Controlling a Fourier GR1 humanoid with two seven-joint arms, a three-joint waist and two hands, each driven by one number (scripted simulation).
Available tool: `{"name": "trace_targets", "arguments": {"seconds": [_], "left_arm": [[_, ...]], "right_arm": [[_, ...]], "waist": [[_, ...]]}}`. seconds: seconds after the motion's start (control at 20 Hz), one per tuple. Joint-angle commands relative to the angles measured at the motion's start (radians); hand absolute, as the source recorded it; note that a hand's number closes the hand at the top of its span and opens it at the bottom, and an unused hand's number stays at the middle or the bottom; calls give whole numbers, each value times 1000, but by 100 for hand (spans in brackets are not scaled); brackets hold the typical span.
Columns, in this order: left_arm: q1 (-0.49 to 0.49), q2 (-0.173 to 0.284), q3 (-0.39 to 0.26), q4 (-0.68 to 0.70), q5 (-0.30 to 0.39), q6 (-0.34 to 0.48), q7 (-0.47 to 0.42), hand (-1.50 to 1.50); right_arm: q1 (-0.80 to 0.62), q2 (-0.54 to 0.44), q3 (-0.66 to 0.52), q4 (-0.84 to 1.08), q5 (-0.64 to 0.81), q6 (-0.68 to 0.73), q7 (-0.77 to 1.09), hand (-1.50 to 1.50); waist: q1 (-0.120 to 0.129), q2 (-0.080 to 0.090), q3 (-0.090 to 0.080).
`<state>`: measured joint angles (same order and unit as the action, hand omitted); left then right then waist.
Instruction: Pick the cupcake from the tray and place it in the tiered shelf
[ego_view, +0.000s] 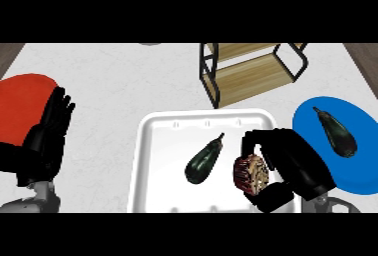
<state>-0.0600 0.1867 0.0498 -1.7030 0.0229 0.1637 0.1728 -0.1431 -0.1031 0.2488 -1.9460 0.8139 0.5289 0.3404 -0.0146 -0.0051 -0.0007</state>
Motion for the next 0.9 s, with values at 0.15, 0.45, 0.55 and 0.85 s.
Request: {"name": "trace_targets", "arguments": {"seconds": [0.15, 0.45, 0.55, 0.85], "left_arm": [[14, -15, -2, 14, -13, 9, -24, 0], [-36, -49, -20, 76, -45, 29, -41, 0], [-6, -14, 14, 66, 0, -29, -61, 0], [-1, -2, 20, -21, -6, -34, 2, 0]], "right_arm": [[-149, 99, -213, -278, -154, 61, 281, 150], [-357, 18, -362, -243, -191, 97, 403, 150], [-426, -19, -439, -225, -262, 137, 444, 150], [-506, -73, -440, 57, -167, -40, 299, 150]], "waist": [[1, 0, -1], [12, 5, 0], [14, 5, 0], [24, 6, 1]]}}
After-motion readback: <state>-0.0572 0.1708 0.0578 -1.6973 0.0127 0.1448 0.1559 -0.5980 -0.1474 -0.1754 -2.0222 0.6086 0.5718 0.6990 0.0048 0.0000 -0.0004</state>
